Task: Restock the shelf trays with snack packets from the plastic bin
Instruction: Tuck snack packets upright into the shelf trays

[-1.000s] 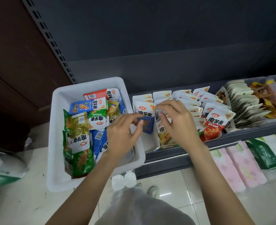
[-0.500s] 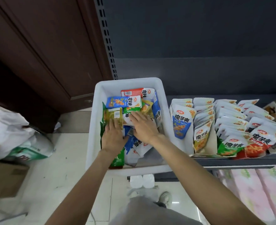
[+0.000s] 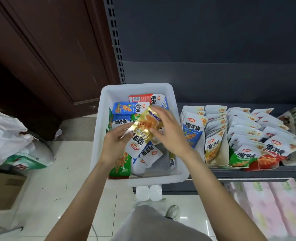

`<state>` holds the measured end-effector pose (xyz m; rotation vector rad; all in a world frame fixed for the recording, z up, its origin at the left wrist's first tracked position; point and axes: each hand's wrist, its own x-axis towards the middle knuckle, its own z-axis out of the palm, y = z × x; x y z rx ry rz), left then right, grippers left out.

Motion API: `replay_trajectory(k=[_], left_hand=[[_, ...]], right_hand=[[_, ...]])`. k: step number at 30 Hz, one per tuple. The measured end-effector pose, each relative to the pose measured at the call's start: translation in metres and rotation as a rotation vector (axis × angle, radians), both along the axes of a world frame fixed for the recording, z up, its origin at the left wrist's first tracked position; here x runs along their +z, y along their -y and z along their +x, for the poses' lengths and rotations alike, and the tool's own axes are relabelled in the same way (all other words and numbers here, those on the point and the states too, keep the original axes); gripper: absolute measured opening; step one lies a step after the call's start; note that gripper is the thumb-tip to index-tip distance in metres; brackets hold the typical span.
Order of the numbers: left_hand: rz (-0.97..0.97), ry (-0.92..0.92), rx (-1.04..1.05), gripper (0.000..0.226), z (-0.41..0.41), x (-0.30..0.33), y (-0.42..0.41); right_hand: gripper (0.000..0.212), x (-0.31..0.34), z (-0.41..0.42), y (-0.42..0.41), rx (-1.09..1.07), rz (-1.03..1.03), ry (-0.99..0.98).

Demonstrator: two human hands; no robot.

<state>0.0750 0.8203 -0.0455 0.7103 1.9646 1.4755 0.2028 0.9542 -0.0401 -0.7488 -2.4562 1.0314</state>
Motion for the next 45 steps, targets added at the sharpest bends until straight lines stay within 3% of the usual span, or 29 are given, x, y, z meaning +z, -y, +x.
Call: replay_trajectory(k=[7,10,12,14,17,20,23,25,30,37,45], left_hand=[[0.041,-0.077,-0.253,0.033,0.013,0.026,-0.007],[0.115,0.121,-0.172,0.038,0.025,0.033,-0.016],[0.142,0.215,-0.210,0.033,0.038,0.039,-0.028],[0.147,0.140,-0.269,0.020,0.056,0.045,-0.044],[0.202,-0.042,-0.277,0.002,0.085,0.053,-0.072],[0.221,-0.340,-0.353,0.005,0.113,0.054,-0.095],[0.239,-0.711,-0.404,0.009,0.130,0.046,-0.106],[0.215,-0.816,-0.415,0.014,0.136,0.036,-0.111],[0.160,-0.846,-0.382,0.012,0.147,0.028,-0.126],[0.083,-0.658,-0.438,0.008,0.161,0.028,-0.131],[0.081,-0.787,-0.474,0.026,0.154,-0.007,-0.123]], right_hand=[[0.044,0.031,0.039,-0.013,-0.127,0.110,0.047],[0.020,0.039,0.071,-0.017,-0.223,-0.006,-0.097],[0.017,0.038,0.097,-0.015,-0.377,-0.085,-0.229],[0.019,0.034,0.120,-0.011,-0.489,-0.092,-0.270],[0.015,0.023,0.149,-0.008,-0.600,0.039,-0.165],[0.028,0.012,0.167,-0.003,-0.715,0.268,-0.023],[0.040,0.003,0.175,0.002,-0.735,0.227,-0.053],[0.044,-0.006,0.176,0.002,-0.684,0.156,-0.046],[0.054,-0.029,0.169,-0.001,-0.623,0.010,0.012],[0.064,-0.036,0.165,-0.009,-0.657,0.020,0.030],[0.061,-0.043,0.153,-0.004,-0.690,0.098,0.178]])
